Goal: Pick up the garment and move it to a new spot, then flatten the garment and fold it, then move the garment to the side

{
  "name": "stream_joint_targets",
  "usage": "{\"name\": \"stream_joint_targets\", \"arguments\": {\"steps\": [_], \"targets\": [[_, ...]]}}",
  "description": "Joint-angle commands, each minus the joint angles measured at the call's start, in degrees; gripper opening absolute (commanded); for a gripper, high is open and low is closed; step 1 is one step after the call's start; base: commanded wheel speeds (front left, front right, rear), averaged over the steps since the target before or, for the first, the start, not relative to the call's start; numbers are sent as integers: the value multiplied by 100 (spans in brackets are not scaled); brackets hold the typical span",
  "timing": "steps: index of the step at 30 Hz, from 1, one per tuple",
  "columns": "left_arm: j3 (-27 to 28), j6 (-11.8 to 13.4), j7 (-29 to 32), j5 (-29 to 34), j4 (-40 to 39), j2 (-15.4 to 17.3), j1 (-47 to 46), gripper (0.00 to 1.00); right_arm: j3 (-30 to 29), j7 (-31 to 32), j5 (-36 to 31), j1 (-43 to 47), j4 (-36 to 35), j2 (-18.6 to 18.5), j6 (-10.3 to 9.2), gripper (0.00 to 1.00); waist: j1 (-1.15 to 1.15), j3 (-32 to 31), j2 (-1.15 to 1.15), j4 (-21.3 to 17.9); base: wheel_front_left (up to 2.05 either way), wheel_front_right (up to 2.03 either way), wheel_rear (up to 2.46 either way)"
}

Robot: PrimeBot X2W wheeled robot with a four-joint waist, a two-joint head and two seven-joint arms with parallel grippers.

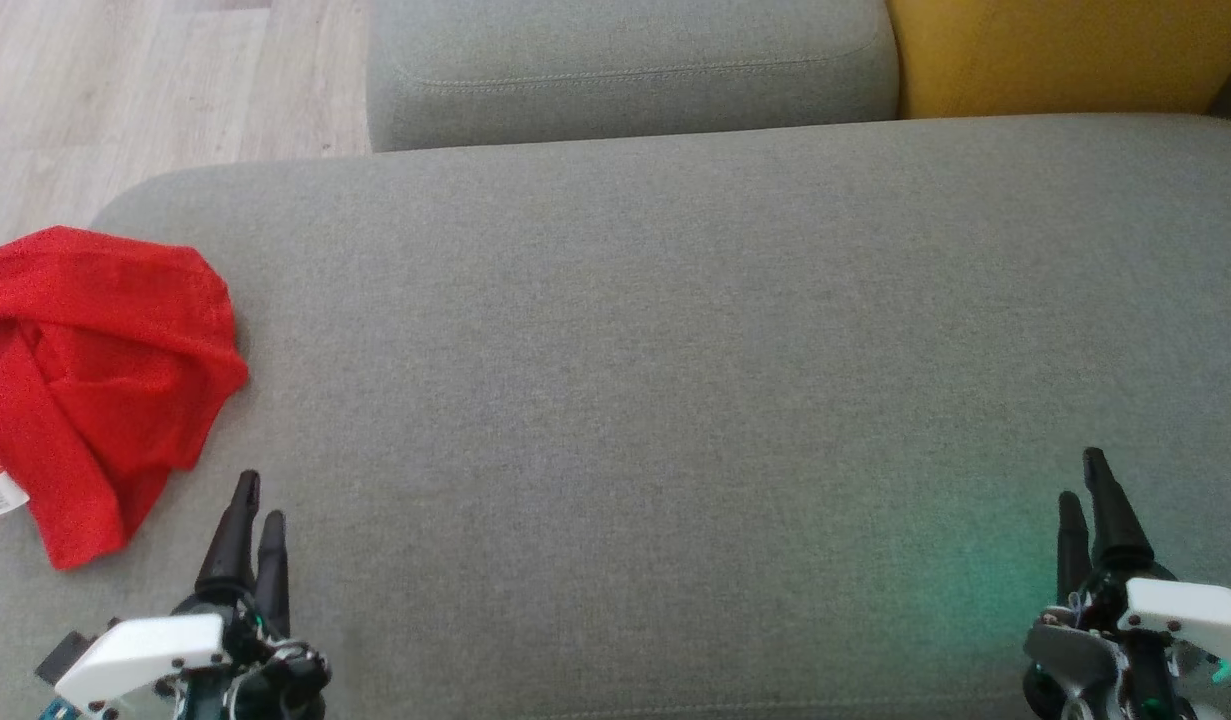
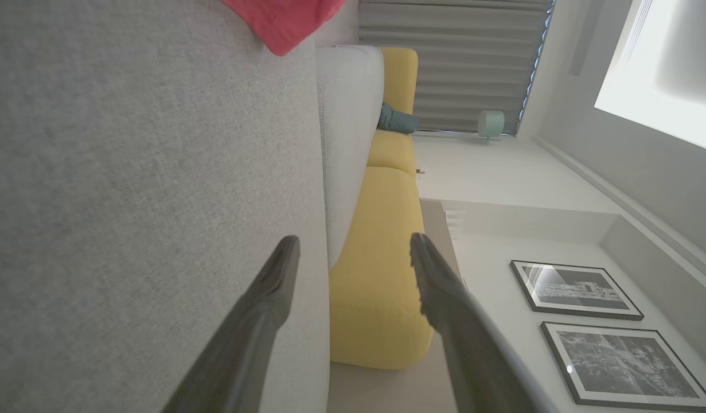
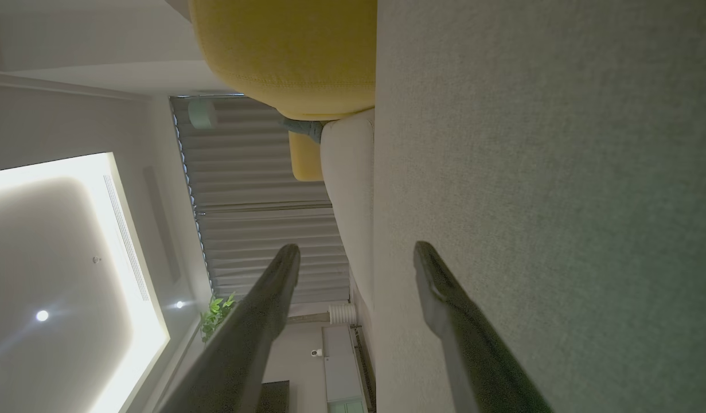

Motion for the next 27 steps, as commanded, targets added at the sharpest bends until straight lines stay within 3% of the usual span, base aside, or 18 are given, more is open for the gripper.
{"name": "stream_joint_targets", "arguments": {"steps": [1, 11, 27], "targets": [[-47, -10, -73, 58, -247, 67, -307, 100, 64, -93, -120, -241, -220, -48, 0, 100, 0, 1, 0, 0, 0, 0, 0], [-163, -14, -259, 405, -374, 151, -393, 100, 272, -263, -632, -330, -284, -163, -1, 100, 0, 2, 0, -5, 0, 0, 0], [-131, -20, -546, 1770, -725, 142, -502, 100, 439, -470, -2274, -489, -572, -290, -2, 100, 0, 9, 0, -23, 0, 0, 0]]}}
